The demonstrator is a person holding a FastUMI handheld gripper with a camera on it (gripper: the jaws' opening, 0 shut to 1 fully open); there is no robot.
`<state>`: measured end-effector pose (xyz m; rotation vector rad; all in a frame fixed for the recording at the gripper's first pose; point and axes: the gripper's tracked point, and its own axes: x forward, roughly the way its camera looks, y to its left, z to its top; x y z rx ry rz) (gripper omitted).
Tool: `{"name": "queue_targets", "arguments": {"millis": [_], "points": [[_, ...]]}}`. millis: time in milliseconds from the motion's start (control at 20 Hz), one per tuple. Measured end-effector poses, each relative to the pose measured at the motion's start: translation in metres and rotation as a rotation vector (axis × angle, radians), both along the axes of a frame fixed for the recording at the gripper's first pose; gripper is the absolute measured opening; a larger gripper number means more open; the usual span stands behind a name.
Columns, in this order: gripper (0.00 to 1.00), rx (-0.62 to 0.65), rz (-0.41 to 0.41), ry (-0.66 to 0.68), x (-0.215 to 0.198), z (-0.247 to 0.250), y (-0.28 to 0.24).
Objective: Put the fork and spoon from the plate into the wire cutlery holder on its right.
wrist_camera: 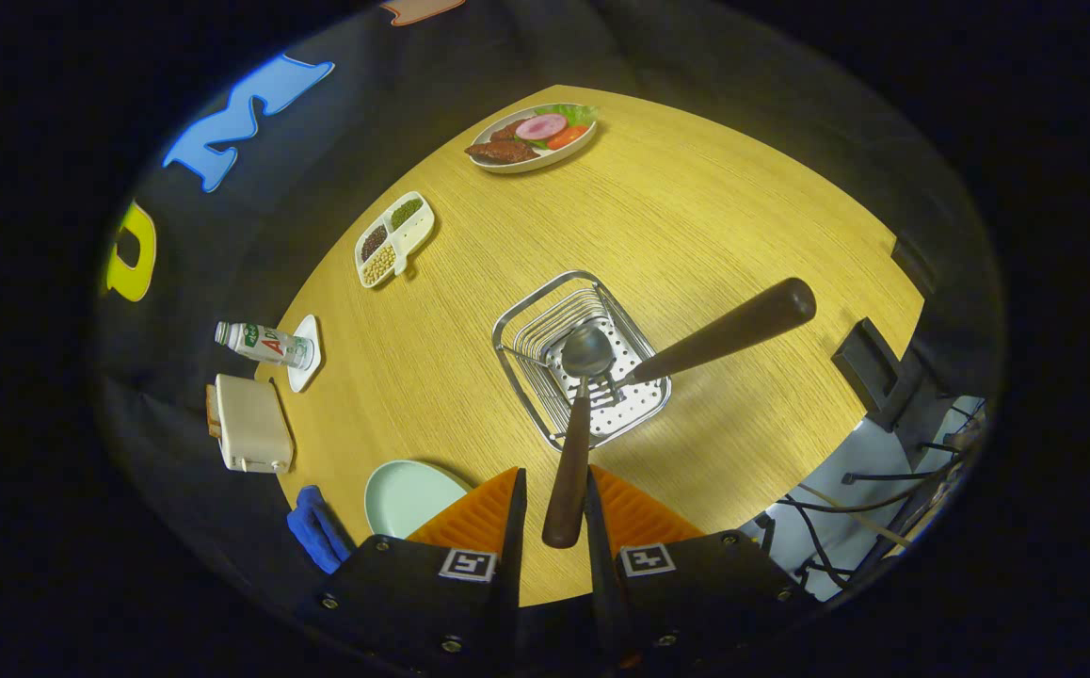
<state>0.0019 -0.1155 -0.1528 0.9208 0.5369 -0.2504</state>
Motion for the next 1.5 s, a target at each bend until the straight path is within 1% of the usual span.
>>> {"name": "queue_targets", "arguments": {"millis": [150,300,500,700,850,900,1000,1050,1250,1350,1500], "points": [[0.34,-0.009,-0.001,-0.012,0.0,0.003,0.002],[0.34,-0.053,0.001,-0.051,0.0,0.016,0.001],[0.34,-0.154,-0.006,-0.109,-0.002,0.043,0.0],[0.34,-0.247,-0.038,-0.201,-0.005,0.08,-0.006],[0.34,-0.324,-0.078,-0.294,-0.007,0.113,-0.014],[0.34,-0.346,-0.098,-0.331,-0.012,0.132,-0.01],[0.34,-0.416,-0.15,-0.408,-0.017,0.161,-0.021],[0.33,-0.462,-0.181,-0.435,-0.022,0.167,-0.033],[0.33,-0.643,-0.296,-0.567,-0.05,0.228,-0.04],[0.33,-0.71,-0.32,-0.619,-0.059,0.25,-0.036],[0.33,-0.773,-0.335,-0.665,-0.067,0.271,-0.029]]}}
